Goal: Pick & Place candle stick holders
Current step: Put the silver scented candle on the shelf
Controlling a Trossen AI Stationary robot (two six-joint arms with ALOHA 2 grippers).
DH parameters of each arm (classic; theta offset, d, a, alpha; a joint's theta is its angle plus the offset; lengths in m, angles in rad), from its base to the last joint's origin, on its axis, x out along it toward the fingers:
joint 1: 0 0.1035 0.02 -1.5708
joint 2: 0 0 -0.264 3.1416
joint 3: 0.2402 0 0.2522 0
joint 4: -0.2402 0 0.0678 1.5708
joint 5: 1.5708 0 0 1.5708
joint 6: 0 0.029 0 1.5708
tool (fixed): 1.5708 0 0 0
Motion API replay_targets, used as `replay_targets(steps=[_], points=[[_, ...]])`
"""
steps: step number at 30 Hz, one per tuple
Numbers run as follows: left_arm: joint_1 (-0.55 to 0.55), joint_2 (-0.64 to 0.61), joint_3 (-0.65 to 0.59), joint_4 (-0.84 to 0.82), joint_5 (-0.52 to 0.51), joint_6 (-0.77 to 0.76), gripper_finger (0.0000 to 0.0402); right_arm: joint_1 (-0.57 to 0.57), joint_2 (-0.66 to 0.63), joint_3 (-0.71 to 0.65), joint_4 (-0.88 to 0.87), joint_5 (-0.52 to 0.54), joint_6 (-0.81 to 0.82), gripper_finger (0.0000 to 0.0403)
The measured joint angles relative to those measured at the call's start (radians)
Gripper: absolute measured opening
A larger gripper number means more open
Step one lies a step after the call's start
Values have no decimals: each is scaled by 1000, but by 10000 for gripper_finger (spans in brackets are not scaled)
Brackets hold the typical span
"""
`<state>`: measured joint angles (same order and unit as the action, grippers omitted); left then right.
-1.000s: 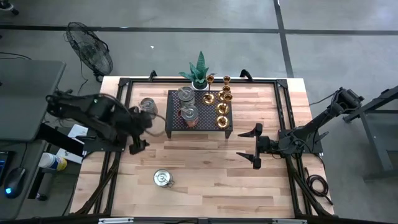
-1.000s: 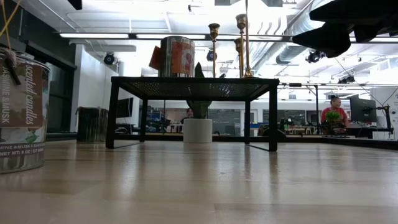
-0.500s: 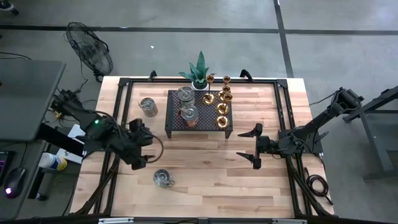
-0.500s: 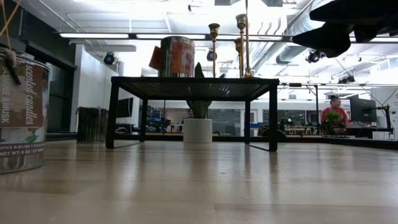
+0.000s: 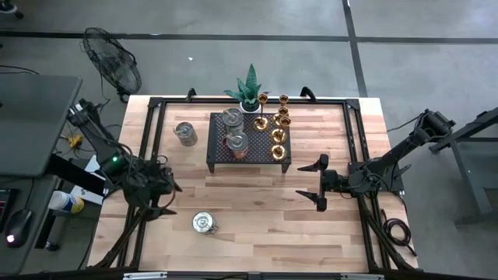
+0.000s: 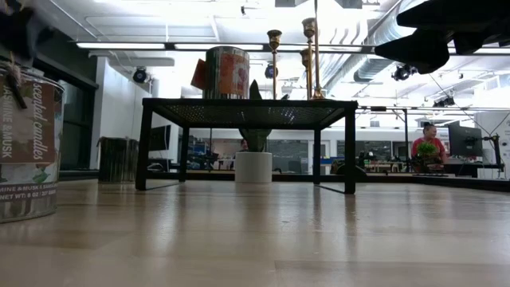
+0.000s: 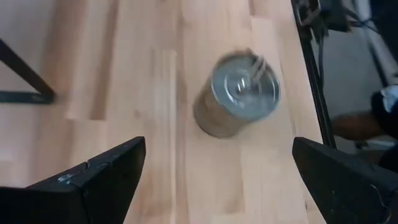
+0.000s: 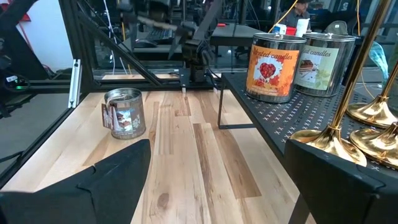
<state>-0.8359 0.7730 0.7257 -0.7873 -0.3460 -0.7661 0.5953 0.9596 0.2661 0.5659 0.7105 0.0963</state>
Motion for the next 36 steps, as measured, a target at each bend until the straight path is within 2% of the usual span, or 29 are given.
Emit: replay_targets(steps=[8, 18, 26, 31, 36], points=[[-49, -58, -251, 294, -38, -14, 399, 0, 0, 0, 0, 0, 0, 362], [-49, 41, -471, 750, -39, 231, 399, 0, 0, 0, 0, 0, 0, 362], [-49, 177, -525, 940, -14, 387, 399, 0, 0, 0, 0, 0, 0, 362], [-49, 308, -541, 1103, 7, 423, 399, 0, 0, 0, 0, 0, 0, 362], [-49, 392, -541, 1206, -46, 423, 399, 0, 0, 0, 0, 0, 0, 362]])
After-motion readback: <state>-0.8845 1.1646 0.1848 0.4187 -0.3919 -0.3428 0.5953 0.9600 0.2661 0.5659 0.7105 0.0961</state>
